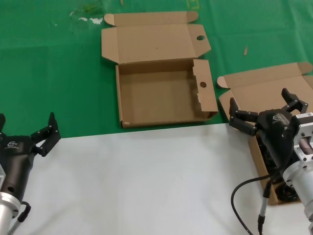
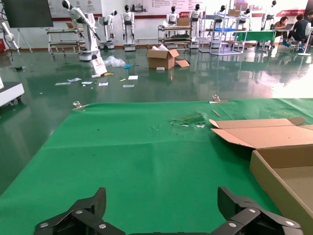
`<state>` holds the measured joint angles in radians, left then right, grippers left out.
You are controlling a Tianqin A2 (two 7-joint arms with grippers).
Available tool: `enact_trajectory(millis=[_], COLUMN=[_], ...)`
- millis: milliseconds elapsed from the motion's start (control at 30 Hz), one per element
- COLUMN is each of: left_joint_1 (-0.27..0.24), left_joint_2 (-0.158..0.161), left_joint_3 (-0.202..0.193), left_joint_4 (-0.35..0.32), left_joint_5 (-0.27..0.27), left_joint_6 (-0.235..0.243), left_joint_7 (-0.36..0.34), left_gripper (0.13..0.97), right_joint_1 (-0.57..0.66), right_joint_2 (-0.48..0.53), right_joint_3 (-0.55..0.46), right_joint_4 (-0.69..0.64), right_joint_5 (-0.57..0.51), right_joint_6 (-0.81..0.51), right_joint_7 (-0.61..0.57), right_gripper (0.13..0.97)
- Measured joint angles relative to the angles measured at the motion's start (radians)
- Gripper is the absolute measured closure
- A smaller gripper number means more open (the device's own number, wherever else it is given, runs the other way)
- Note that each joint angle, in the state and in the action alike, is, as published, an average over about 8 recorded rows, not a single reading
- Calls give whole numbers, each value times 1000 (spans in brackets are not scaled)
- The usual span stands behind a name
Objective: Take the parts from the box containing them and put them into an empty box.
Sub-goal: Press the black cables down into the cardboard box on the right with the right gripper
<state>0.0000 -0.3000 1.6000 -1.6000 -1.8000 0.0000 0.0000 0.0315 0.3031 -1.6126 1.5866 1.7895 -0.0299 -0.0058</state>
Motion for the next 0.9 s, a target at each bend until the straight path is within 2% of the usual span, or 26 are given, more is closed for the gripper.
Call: enact_trajectory(millis=[167, 433, 533, 567, 700, 833, 900], left_joint_1=[0, 0, 0, 0, 0, 0, 0], left_joint_2=[0, 0, 0, 0, 0, 0, 0], left_joint_3=[0, 0, 0, 0, 0, 0, 0], left_joint_4=[0, 0, 0, 0, 0, 0, 0], left_joint_5=[0, 0, 0, 0, 0, 0, 0], left_joint_6=[0, 0, 0, 0, 0, 0, 0], left_joint_7=[0, 0, 0, 0, 0, 0, 0], left_gripper=[336, 533, 533, 533, 635, 737, 755], right_joint_1=[2, 14, 19, 21, 35, 62, 82], right_joint_2=[-15, -40, -11, 6, 123, 290, 380], right_joint_3=[-9, -40, -72, -87, -180, -303, -370], right_joint_4=[7, 19, 26, 30, 58, 103, 129], right_joint_5=[-8, -28, -15, -4, 85, 233, 317], right_joint_6=[8, 29, 50, 61, 124, 196, 224], right_joint_7=[-8, -36, -47, -53, -99, -179, -227], right_gripper=[129, 129, 129, 129, 129, 129, 129])
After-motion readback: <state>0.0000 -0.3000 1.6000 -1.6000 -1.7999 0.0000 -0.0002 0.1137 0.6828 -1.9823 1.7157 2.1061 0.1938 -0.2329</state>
